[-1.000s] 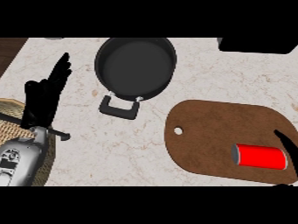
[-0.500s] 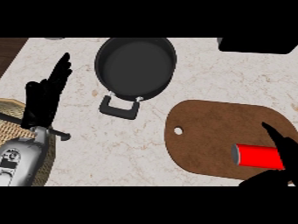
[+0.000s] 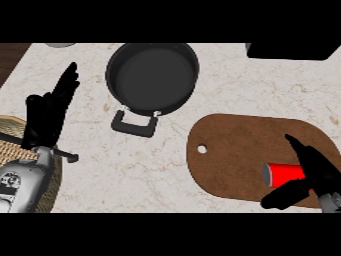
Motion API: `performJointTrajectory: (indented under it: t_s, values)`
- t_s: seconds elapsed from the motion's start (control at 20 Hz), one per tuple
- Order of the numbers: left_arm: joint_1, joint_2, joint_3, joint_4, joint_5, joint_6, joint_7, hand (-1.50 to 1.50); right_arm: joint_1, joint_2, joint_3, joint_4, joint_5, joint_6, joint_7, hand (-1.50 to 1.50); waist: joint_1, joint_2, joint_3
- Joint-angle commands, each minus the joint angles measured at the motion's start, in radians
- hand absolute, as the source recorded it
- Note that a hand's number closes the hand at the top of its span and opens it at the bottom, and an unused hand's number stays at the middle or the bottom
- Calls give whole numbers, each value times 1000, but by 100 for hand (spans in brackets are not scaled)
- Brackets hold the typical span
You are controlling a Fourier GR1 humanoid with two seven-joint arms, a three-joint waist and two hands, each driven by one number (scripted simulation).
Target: Pick the can from the cutting board and place it in the pot
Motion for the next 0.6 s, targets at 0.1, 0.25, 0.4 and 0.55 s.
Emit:
performJointTrajectory:
  t_s: [0.1,0.25,0.4,0.55]
  values:
    - [148,48,43,57,-7,-9,-58,0,-66,54,45,68,26,18,206,-150,-15,13,-43]
    - [155,74,68,51,10,-27,-52,0,-89,66,25,116,4,22,188,-150,-11,14,-43]
    - [184,70,65,41,0,-18,-64,0,-94,89,46,149,23,14,185,-150,-2,12,-43]
    - [163,57,52,63,-10,-14,-62,0,-127,99,69,144,8,61,190,150,-19,13,-44]
